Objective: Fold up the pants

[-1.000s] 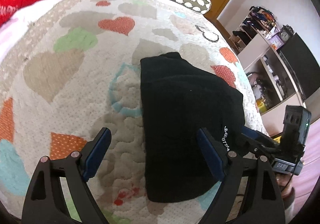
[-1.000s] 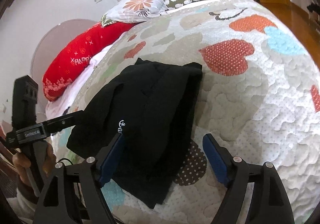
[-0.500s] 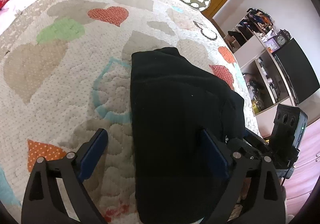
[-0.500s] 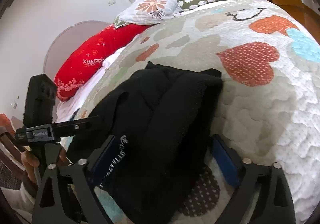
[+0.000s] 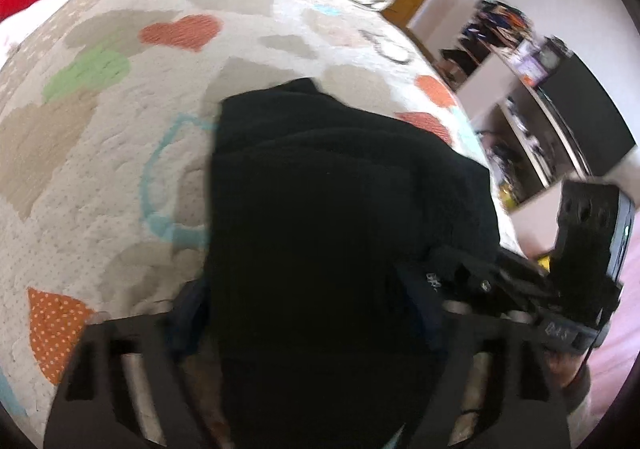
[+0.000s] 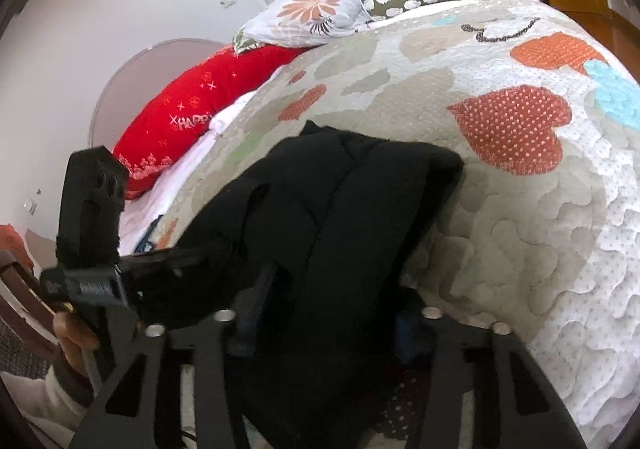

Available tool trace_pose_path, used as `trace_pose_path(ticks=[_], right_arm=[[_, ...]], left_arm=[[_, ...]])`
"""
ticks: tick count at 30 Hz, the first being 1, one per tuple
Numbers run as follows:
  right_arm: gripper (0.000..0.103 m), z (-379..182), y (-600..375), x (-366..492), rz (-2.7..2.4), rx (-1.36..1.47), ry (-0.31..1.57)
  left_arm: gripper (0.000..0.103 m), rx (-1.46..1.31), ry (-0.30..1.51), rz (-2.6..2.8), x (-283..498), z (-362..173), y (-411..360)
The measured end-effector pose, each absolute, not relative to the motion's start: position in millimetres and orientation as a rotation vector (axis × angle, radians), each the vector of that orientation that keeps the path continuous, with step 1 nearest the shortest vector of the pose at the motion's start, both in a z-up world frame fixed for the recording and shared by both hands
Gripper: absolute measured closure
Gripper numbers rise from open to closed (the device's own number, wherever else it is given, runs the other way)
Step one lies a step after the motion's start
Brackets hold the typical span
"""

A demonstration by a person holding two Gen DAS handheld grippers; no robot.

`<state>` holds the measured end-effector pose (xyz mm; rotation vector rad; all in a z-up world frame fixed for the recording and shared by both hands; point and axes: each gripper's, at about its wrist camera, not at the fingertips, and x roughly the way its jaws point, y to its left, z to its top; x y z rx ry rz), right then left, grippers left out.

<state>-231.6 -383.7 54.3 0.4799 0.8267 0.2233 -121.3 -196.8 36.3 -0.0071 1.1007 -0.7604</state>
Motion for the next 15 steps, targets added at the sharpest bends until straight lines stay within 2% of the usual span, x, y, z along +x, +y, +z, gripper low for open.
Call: trace_pose_path(ticks=[4, 11, 15], right_arm=[[0.071, 82.0, -374.6, -232.5, 0.257, 0.426, 0.782], [0.072, 121.9, -354.7, -192.9, 0.322, 0.371, 0.707], [0.072, 129.4, -345.9, -146.4, 0.337, 0.327, 0.701]], left_arm=[[0.043, -0.029, 1.089, -0.795, -114.9, 54.0, -190.4], [0.044, 0.030, 0.957, -0.723, -78.8, 114.5, -168.8], [0.044, 0.055, 0.957, -0.658, -49.7, 113.9, -164.8]])
